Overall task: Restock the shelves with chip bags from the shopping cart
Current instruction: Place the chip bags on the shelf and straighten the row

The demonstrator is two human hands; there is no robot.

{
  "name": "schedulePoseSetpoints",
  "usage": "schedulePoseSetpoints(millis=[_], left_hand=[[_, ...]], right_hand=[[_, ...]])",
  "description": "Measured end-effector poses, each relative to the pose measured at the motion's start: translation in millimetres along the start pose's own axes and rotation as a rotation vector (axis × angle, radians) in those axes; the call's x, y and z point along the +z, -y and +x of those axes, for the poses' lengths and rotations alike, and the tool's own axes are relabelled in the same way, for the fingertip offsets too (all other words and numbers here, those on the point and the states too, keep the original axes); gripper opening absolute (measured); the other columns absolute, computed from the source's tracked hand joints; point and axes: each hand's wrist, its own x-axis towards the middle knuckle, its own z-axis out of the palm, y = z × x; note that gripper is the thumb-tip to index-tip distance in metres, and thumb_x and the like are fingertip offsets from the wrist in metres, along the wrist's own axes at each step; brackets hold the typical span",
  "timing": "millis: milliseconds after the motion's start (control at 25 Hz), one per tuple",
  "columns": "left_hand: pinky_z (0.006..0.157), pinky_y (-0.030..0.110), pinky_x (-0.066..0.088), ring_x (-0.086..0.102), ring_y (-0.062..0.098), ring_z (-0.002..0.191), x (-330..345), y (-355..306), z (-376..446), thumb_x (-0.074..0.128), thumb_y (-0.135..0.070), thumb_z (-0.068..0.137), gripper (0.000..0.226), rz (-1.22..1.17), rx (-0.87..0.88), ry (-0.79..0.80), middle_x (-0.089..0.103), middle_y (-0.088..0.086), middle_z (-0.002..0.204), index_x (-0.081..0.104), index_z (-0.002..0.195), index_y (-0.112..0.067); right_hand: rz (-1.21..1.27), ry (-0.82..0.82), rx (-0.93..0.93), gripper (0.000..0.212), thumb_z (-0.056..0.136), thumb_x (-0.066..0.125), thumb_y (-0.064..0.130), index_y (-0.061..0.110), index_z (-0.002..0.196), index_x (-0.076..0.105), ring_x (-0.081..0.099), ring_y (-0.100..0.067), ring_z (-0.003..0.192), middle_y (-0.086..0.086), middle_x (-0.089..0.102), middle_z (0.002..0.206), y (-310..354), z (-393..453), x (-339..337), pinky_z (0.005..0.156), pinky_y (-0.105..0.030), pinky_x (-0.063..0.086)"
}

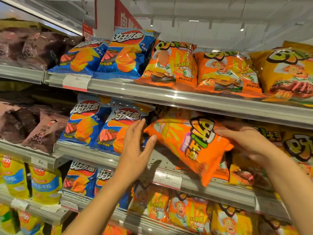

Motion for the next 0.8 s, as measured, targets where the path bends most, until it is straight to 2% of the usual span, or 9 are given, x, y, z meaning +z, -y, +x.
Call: schedulePoseSetpoints(millis=[80, 160, 240, 320, 400, 480, 560, 680, 800], left_hand=[[0.112, 0.027, 0.036, 0.038, -0.001, 0.138, -4.3, -9.0, 14.7, 0.058, -0.069, 0.087, 0.084, -0.080, -0.098, 0.117, 0.038, -0.014, 0.153, 0.028, 0.157, -0.034], [0.095, 0.023, 0.051, 0.059, -0.003, 0.121, -5.3, -17.3, 25.4, 0.073, -0.067, 0.075, 0.082, -0.357, -0.356, 0.357, 0.059, -0.023, 0.137, 0.039, 0.147, -0.046], [0.072, 0.032, 0.062, 0.075, 0.019, 0.103, 0.2, -15.2, 29.1, 0.083, -0.045, 0.072, 0.066, -0.679, -0.586, 0.511, 0.076, -0.006, 0.117, 0.053, 0.131, -0.040], [0.064, 0.037, 0.062, 0.077, 0.029, 0.093, 7.8, -3.9, 25.3, 0.084, -0.028, 0.070, 0.065, -0.763, -0.651, 0.413, 0.078, 0.009, 0.110, 0.057, 0.129, -0.027], [0.061, 0.039, 0.062, 0.077, 0.031, 0.088, 13.0, 3.8, 18.4, 0.082, -0.022, 0.071, 0.062, -0.860, -0.667, 0.249, 0.078, 0.014, 0.108, 0.059, 0.128, -0.018], [0.063, 0.042, 0.063, 0.077, 0.033, 0.089, 19.9, 6.7, 11.5, 0.080, -0.019, 0.074, 0.057, -0.952, -0.669, 0.131, 0.077, 0.017, 0.108, 0.062, 0.128, -0.013], [0.072, 0.049, 0.063, 0.075, 0.036, 0.096, 26.4, 7.9, 6.4, 0.076, -0.015, 0.082, 0.049, -0.979, -0.685, 0.028, 0.076, 0.017, 0.112, 0.063, 0.130, -0.013], [0.093, 0.064, 0.053, 0.071, 0.040, 0.107, 37.3, 4.5, 2.2, 0.070, -0.012, 0.089, 0.047, -1.065, -0.718, -0.079, 0.073, 0.019, 0.120, 0.060, 0.135, -0.011], [0.098, 0.065, 0.050, 0.069, 0.040, 0.112, 54.3, -16.4, -2.0, 0.062, -0.011, 0.096, 0.041, -1.199, -0.726, -0.098, 0.071, 0.019, 0.123, 0.058, 0.136, -0.013]], right_hand=[[-0.057, 0.178, 0.099, 0.031, 0.073, 0.077, 0.022, 0.016, 0.103, 0.075, 0.071, -0.011, 0.059, -0.005, 0.078, 0.078, 7.9, -4.8, -14.4, 0.043, -0.019, 0.051], [-0.129, 0.333, 0.167, 0.032, 0.071, 0.078, 0.027, 0.020, 0.102, 0.077, 0.074, -0.015, 0.069, -0.010, 0.079, 0.089, 11.3, -4.7, -17.9, 0.051, -0.022, 0.056], [-0.083, 0.304, 0.130, 0.028, 0.077, 0.075, 0.022, 0.020, 0.104, 0.077, 0.074, -0.014, 0.074, -0.009, 0.078, 0.093, 6.9, 1.5, -11.4, 0.057, -0.023, 0.058], [0.140, 0.042, 0.074, 0.033, 0.088, 0.067, 0.012, 0.011, 0.121, 0.071, 0.072, -0.015, 0.080, -0.007, 0.078, 0.098, -3.5, 10.6, -4.2, 0.061, -0.026, 0.061], [0.455, -0.136, 0.075, 0.038, 0.099, 0.055, 0.015, 0.003, 0.134, 0.059, 0.072, -0.026, 0.097, -0.017, 0.073, 0.112, -18.0, 12.5, -0.7, 0.068, -0.035, 0.064], [0.664, -0.110, 0.093, 0.046, 0.100, 0.052, 0.034, 0.004, 0.135, 0.054, 0.074, -0.031, 0.096, -0.027, 0.071, 0.112, -34.9, 3.3, 6.1, 0.068, -0.038, 0.064], [0.747, -0.026, 0.079, 0.055, 0.092, 0.057, 0.049, 0.008, 0.128, 0.058, 0.074, -0.030, 0.099, -0.028, 0.072, 0.111, -49.5, -9.9, 19.7, 0.076, -0.037, 0.063], [0.661, -0.046, 0.006, 0.046, 0.082, 0.072, 0.052, 0.017, 0.112, 0.066, 0.067, -0.026, 0.118, -0.017, 0.071, 0.121, -62.8, -18.8, 45.5, 0.091, -0.039, 0.059], [0.574, -0.118, -0.010, 0.073, 0.070, 0.086, 0.050, 0.028, 0.131, 0.053, 0.066, -0.021, 0.119, -0.003, 0.070, 0.127, -62.2, -16.5, 73.8, 0.091, -0.041, 0.059]])
